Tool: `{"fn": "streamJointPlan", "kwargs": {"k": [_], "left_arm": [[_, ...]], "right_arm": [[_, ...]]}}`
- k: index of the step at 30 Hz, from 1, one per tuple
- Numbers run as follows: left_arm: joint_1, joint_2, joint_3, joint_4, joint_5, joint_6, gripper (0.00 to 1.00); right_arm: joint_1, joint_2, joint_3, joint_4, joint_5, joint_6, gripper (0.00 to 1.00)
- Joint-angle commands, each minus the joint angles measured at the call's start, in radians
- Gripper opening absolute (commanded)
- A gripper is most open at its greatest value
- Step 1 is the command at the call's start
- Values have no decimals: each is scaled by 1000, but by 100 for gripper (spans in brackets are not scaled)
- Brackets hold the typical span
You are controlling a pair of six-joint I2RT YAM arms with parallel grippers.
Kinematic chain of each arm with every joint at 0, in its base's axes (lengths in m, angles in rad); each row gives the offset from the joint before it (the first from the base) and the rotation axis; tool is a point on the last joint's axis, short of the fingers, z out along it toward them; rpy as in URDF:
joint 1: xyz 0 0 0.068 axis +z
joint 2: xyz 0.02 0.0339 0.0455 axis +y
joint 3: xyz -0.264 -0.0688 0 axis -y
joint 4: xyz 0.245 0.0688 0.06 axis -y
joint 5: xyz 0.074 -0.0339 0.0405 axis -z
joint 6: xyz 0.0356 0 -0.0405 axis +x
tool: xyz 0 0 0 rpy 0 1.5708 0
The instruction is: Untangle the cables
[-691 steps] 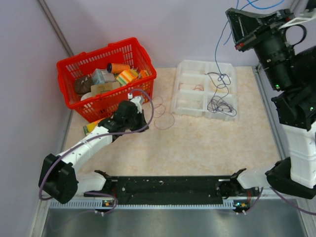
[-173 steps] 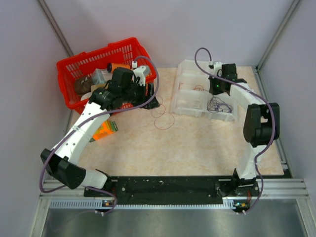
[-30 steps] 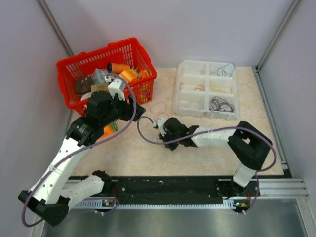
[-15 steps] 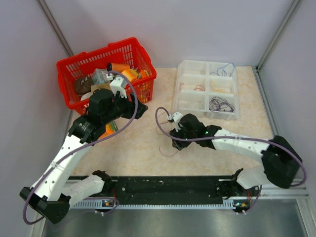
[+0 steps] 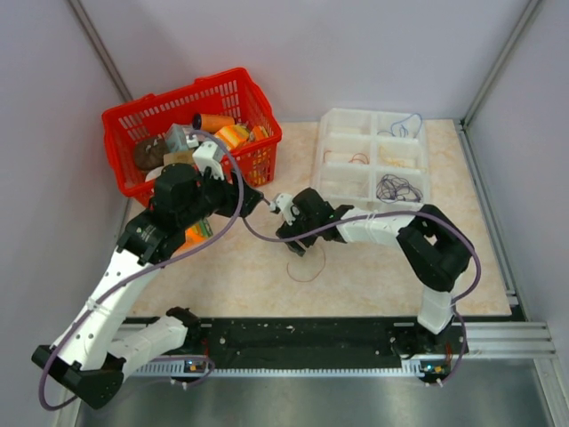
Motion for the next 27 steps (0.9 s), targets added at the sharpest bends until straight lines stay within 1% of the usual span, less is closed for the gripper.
{"fn": "streamJointPlan", "kwargs": {"k": [1, 4, 6, 8, 9, 11, 12, 15, 16, 17, 18, 21, 27], "left_arm": [[5, -19, 35, 21, -17, 17, 66], [5, -16, 35, 21, -17, 20, 66], [7, -11, 33, 17, -18, 23, 66], [7, -10, 39, 13, -18, 27, 66], [5, -10, 41, 12, -22, 30, 66], [7, -8, 44, 9, -23, 37, 66], [8, -8, 42, 9, -26, 38, 66], [7, -5, 36, 13, -28, 38, 66], [7, -2, 36, 15, -25, 37, 66], [7, 3, 36, 18, -20, 35, 66], [7, 7, 36, 21, -19, 35, 66], [8, 21, 39, 29, -14, 29, 66], [8, 23, 45, 39, -26, 29, 66]], "right_arm": [[-12, 44, 38, 20, -86, -35, 70], [-11, 75, 33, 26, -102, -30, 66], [-12, 98, 41, 23, -53, -26, 62], [-8, 116, 42, 6, 6, -26, 52], [-2, 113, 35, -2, 59, -29, 44], [18, 86, -2, 0, 145, -46, 33], [31, 64, -29, 7, 180, -56, 26], [65, -32, -103, 39, 219, -84, 15], [73, -70, -120, 38, 214, -85, 8], [77, -103, -126, 29, 208, -79, 3], [79, -126, -129, 17, 198, -66, 0], [82, -207, -122, -26, 161, 11, 0], [64, -357, -88, -19, 58, 205, 0]]}}
